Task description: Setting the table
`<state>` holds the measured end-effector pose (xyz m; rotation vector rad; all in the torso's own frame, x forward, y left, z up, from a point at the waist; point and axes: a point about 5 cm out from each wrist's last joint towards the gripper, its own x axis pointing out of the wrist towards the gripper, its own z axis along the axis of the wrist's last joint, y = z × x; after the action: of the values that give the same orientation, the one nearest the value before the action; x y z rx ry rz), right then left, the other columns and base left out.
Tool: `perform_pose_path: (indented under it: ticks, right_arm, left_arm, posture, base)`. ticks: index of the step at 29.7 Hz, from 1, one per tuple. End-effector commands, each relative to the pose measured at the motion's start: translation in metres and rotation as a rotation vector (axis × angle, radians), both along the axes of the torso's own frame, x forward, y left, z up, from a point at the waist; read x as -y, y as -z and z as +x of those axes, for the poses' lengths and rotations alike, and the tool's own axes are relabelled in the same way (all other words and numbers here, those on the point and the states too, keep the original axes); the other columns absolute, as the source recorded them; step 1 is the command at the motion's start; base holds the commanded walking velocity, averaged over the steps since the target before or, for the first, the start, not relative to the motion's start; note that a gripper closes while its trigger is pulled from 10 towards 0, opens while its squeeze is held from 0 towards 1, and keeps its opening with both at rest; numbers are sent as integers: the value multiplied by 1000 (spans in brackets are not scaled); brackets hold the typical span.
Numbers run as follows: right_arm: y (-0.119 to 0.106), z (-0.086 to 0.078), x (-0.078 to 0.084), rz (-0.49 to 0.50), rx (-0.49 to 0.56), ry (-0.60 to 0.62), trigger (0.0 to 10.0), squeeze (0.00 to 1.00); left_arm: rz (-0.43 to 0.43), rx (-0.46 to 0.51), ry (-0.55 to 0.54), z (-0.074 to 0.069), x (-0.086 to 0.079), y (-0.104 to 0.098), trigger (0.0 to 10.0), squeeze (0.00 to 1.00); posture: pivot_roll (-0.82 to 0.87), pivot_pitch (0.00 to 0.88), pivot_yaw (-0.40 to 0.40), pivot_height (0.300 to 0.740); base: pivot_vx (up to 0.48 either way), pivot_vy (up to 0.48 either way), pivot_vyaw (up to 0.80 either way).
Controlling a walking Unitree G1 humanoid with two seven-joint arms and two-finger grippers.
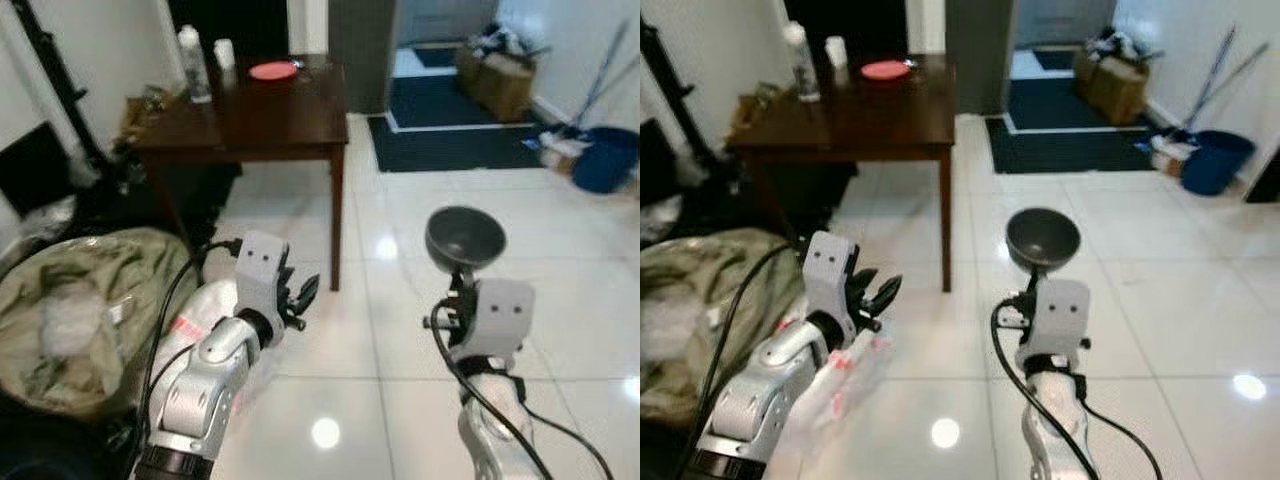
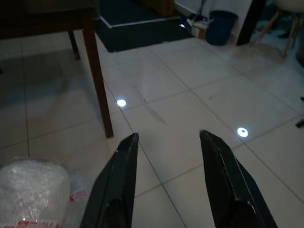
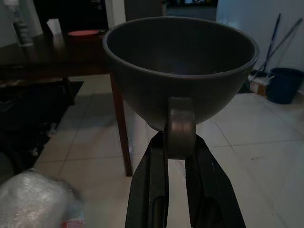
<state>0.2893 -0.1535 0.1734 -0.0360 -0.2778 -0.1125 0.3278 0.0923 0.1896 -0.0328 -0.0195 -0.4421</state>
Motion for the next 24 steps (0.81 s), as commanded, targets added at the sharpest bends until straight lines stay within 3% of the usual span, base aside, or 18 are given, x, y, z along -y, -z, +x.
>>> perform_pose_path:
  ticks: [1,24]
  right_arm:
    - [3,-1,1,-4,-11,7,10000,0]
    - [3,1,-1,-4,-13,0,10000,0]
  left_arm:
    - [-4,-25,6,0,-1,5,10000,0]
    - [-21,-24,-32,9,-16,2,10000,0]
  posture:
    - [1,64,162,740]
    - [5,58,154,740]
  base:
    - [0,0,-781]
    - [0,0,-782]
